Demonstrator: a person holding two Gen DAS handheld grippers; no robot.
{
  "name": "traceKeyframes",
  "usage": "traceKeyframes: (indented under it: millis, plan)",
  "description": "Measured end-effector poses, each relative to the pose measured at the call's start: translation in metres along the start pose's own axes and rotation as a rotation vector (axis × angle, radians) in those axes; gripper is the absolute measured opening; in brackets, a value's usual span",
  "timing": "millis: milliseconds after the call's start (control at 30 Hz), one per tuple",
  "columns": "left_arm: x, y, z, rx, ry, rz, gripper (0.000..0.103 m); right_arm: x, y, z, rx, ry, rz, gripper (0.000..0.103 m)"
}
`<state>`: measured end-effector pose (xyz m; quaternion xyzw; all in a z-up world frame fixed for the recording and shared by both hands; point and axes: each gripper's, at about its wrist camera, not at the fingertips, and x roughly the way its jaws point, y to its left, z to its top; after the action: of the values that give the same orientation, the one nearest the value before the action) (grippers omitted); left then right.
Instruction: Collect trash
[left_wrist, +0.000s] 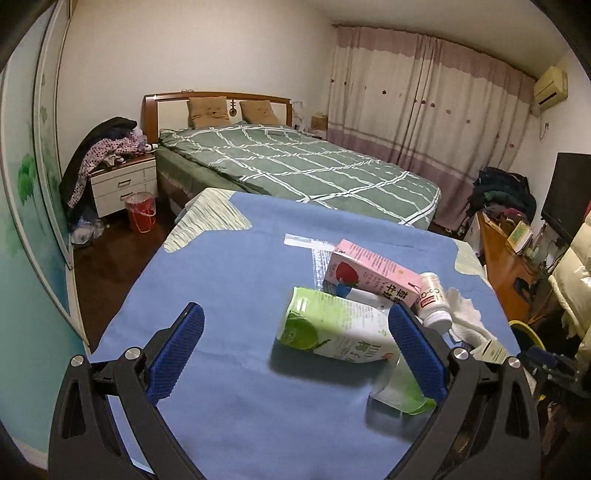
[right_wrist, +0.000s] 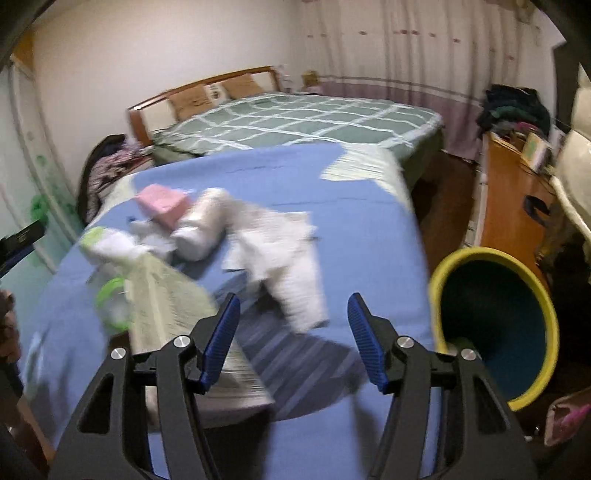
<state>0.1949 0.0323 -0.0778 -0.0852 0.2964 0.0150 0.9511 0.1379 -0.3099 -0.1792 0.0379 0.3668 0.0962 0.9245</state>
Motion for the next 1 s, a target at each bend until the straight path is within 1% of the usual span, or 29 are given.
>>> traceKeyframes:
  millis: [67,200,300,400,467,500,567,600,633,733,833,1000]
  plan:
    - [-0.002,-0.005,0.000,0.003,0.002,-0.005,0.098,0.002,0.009,0.002,-0.028,0.004,0.034,0.058]
    - [-0.008,-0.012,-0.001,0.012,0.004,-0.014,0.098,0.024,0.004,0.017,-0.015,0.020,-0.003,0.058]
    - [-0.010,-0.014,-0.001,0.016,0.009,-0.011,0.098,0.051,0.003,0.028,-0.036,0.073,-0.047,0.058]
    - [-0.013,-0.016,0.000,0.011,0.011,-0.019,0.098,0.073,0.005,0.032,-0.039,0.131,-0.036,0.058]
    - [-0.015,-0.017,0.000,0.014,0.013,-0.022,0.098,0.086,0.001,0.033,-0.020,0.156,-0.039,0.056]
    - [-0.016,-0.020,0.000,0.020,0.014,-0.027,0.098,0.091,-0.002,0.032,-0.009,0.165,-0.039,0.051]
    - [-0.017,-0.022,-0.001,0.029,0.016,-0.031,0.098,0.092,-0.005,0.031,-0.009,0.159,-0.065,0.038]
    - [-0.018,-0.024,-0.001,0.034,0.018,-0.035,0.098,0.091,-0.006,0.031,-0.010,0.155,-0.076,0.024]
    - [-0.018,-0.025,-0.002,0.035,0.020,-0.039,0.098,0.090,-0.008,0.032,-0.004,0.150,-0.069,0.012]
    - [-0.018,-0.031,-0.004,0.039,0.028,-0.054,0.098,0.088,-0.011,0.032,0.009,0.127,-0.049,0.009]
    - [-0.020,-0.036,-0.007,0.050,0.034,-0.061,0.098,0.081,-0.011,0.031,0.016,0.098,-0.039,0.009]
    - [-0.024,-0.043,-0.010,0.079,0.029,-0.051,0.098,0.053,-0.019,0.035,0.065,0.015,-0.016,0.009]
